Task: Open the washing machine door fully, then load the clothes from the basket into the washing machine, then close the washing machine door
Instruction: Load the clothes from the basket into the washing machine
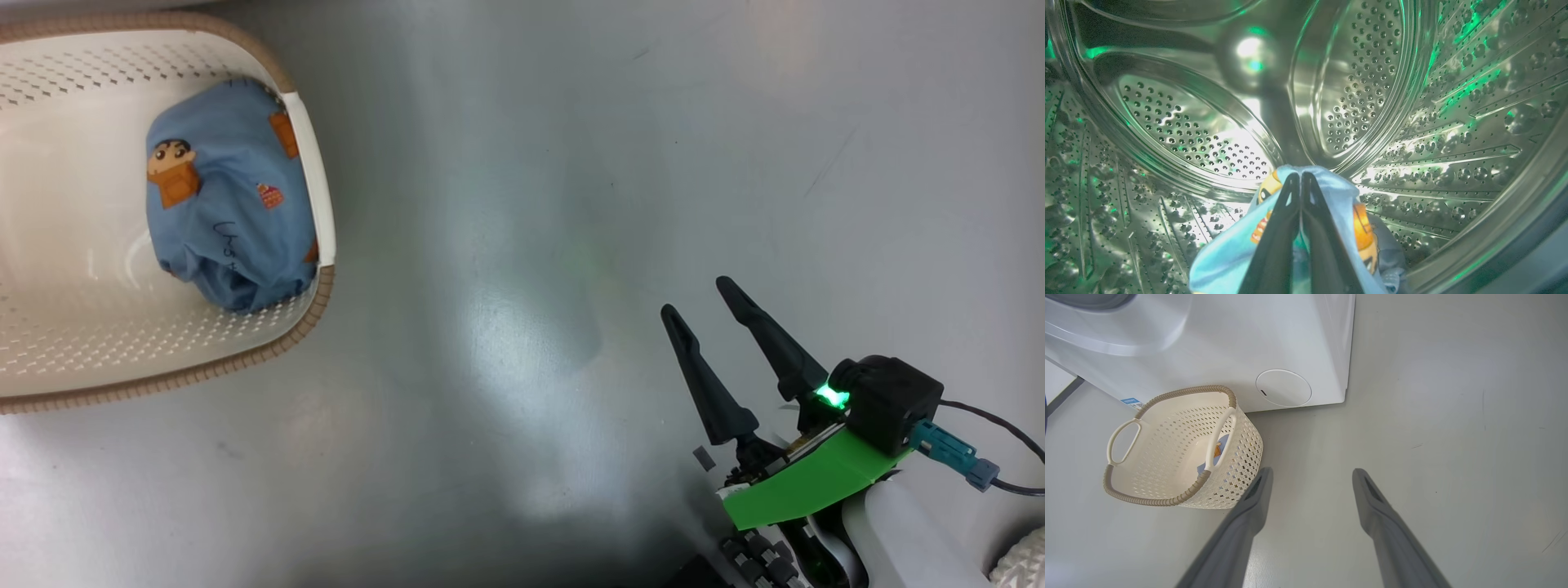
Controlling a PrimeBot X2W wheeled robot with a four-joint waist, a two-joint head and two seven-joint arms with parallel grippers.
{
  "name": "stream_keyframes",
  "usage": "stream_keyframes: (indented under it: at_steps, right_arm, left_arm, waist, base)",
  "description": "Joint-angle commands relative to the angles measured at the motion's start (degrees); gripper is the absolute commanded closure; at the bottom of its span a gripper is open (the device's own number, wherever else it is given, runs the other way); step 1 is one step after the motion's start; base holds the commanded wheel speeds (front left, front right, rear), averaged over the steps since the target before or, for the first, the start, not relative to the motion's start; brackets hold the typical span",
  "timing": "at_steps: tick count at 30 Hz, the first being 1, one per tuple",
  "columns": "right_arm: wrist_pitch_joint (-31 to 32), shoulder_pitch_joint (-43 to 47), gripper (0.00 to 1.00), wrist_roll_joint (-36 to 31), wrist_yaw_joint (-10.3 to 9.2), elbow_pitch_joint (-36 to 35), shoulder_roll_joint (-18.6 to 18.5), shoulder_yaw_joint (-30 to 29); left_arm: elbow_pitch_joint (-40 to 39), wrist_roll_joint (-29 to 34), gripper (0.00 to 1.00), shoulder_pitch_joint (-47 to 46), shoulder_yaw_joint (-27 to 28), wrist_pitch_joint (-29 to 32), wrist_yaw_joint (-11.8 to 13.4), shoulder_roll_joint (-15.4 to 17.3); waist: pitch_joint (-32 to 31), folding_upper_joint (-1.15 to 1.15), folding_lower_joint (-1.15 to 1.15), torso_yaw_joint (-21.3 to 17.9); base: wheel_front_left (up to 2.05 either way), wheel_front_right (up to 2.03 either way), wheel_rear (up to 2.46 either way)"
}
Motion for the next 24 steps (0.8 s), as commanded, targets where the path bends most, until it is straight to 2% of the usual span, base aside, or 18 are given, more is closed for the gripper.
stream_keyframes:
  at_steps: [1, 8, 9, 10, 11, 17, 24]
  right_arm:
    - [-0.27, 1.96, 0.0, 0.69, 0.09, -0.72, -0.26, 1.28]
    - [-0.27, 1.78, 0.0, 0.79, 0.09, -0.5, -0.55, 1.54]
    - [-0.27, 1.75, 0.0, 0.76, 0.09, -0.47, -0.55, 1.58]
    - [-0.27, 1.74, 0.0, 0.76, 0.09, -0.42, -0.54, 1.59]
    - [-0.27, 1.74, 0.0, 0.77, 0.09, -0.37, -0.55, 1.57]
    - [-0.27, 1.52, 0.0, 0.92, 0.09, -0.26, -0.59, 1.27]
    - [-0.27, 0.95, 0.0, 0.74, 0.09, -0.47, -0.45, 0.23]
  left_arm:
    - [-1.07, -0.41, 1.0, 0.35, 0.6, 0.68, -0.16, 2.11]
    - [1.21, -2.78, 1.0, 0.02, 1.17, 4.96, -0.65, 1.34]
    - [1.4, -2.98, 0.81, -0.08, 1.27, 5.28, -0.53, 1.33]
    - [1.79, -3.25, 0.04, -0.14, 1.34, 5.98, -0.49, 1.27]
    - [2.14, -3.61, 0.0, -0.25, 1.52, 6.57, -0.4, 1.16]
    - [3.99, -4.68, 0.0, -0.77, 2.15, 8.11, 0.91, 0.92]
    - [5.93, -5.35, 0.0, 0.14, 2.3, 5.47, 1.48, 0.67]
  waist:
    - [-0.06, 0.0, 0.0, 0.09]
    - [-0.25, 0.0, 0.0, 0.33]
    - [-0.28, 0.0, 0.0, 0.33]
    - [-0.35, 0.0, 0.0, 0.34]
    - [-0.4, 0.0, 0.0, 0.38]
    - [-0.78, 0.0, 0.0, 0.68]
    - [-2.53, 0.0, 0.0, 1.77]
  base:
    - [0.0, 0.0, 0.0]
    - [0.0, 0.0, 0.0]
    - [0.0, 0.0, 0.0]
    - [0.0, 0.0, 0.0]
    - [0.0, 0.0, 0.0]
    - [0.0, 0.0, 0.0]
    - [0.0, 0.0, 0.0]
